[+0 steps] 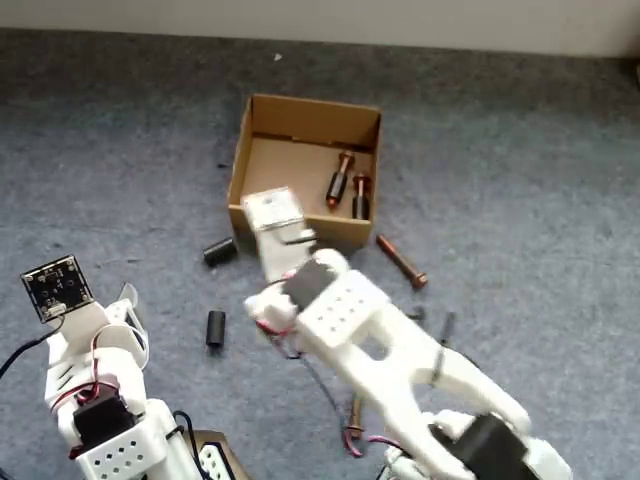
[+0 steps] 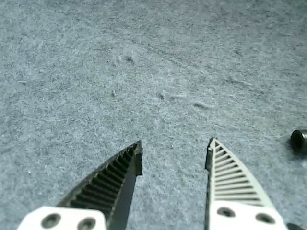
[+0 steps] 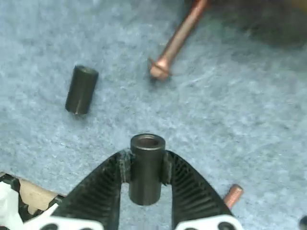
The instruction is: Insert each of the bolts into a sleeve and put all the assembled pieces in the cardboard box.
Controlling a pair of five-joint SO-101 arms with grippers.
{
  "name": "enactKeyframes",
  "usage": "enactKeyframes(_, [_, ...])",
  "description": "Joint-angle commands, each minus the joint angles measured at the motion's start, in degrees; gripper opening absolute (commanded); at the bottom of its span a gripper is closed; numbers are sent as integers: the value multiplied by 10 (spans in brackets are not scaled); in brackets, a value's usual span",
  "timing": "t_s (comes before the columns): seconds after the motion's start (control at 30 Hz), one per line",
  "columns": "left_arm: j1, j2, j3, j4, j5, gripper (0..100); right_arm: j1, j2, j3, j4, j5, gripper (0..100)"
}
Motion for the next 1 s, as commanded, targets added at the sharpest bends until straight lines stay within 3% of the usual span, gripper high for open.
enactKeyframes(0.0, [10, -5, -10, -8, 3, 231, 80, -140, 44, -5, 45, 5])
enactKeyframes(0.3, [20, -5, -16, -9, 3, 231, 246, -358, 283, -143, 138, 5])
enactKeyframes(0.57, [170, -4, -46, -4, -62, 230, 380, -487, 433, -274, 138, 5])
enactKeyframes(0.83, [311, 1, -183, 105, -108, 230, 444, -503, 465, -320, 137, 6])
enactKeyframes(0.97, [374, 87, -240, 126, -108, 230, 483, -503, 466, -325, 137, 9])
